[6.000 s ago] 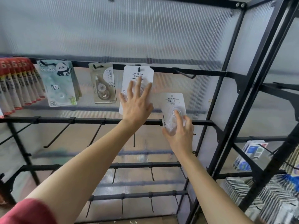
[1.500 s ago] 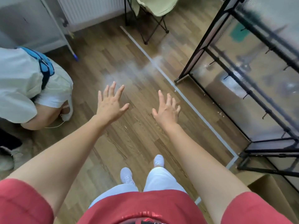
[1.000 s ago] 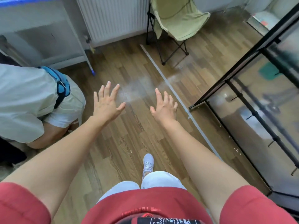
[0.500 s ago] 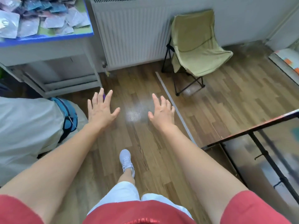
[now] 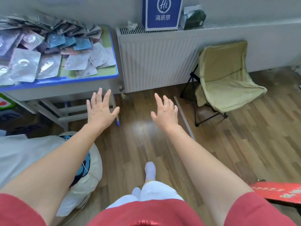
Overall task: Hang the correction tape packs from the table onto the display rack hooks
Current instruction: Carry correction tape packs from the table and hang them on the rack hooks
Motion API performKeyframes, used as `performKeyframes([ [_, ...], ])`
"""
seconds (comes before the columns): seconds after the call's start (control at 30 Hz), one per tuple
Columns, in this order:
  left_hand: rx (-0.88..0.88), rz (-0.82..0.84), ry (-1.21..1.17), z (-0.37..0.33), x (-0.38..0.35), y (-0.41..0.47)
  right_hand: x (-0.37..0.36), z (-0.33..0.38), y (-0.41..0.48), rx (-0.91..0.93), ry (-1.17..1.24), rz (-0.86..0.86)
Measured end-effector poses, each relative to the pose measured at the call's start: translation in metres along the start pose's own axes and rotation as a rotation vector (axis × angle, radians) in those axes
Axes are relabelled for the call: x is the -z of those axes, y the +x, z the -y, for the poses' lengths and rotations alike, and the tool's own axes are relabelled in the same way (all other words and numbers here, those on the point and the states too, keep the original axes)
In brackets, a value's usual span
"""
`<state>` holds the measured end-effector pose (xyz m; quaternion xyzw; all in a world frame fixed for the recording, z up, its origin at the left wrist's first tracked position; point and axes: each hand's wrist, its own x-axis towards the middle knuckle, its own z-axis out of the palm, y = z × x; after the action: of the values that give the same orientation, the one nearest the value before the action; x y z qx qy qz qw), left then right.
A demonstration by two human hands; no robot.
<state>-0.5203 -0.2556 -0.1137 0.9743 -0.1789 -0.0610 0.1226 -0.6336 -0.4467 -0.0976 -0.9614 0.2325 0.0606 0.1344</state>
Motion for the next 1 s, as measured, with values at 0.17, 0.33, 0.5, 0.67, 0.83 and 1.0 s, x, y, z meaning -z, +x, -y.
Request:
performKeyframes([
  [0.17,0.082,-0.021,0.011,0.020,0.011,0.082,0.006,0.028,0.095,0.065,-0.007,0.015],
  [0.33,0.164,-0.045,0.033,0.037,0.026,0.161,0.016,0.060,0.187,0.152,-0.003,0.031],
  [0.5,0.253,-0.077,-0.025,0.060,0.043,0.224,0.027,0.100,0.263,0.234,0.021,0.027],
  [0.67,0.307,-0.045,-0.032,0.094,0.047,0.259,0.017,0.142,0.308,0.275,0.017,0.086],
  [0.83,0.303,0.056,-0.064,0.127,0.044,0.284,-0.005,0.185,0.328,0.288,0.009,0.125],
  [1.0,0.199,0.141,-0.113,0.142,0.034,0.300,-0.025,0.228,0.339,0.289,-0.010,0.186],
])
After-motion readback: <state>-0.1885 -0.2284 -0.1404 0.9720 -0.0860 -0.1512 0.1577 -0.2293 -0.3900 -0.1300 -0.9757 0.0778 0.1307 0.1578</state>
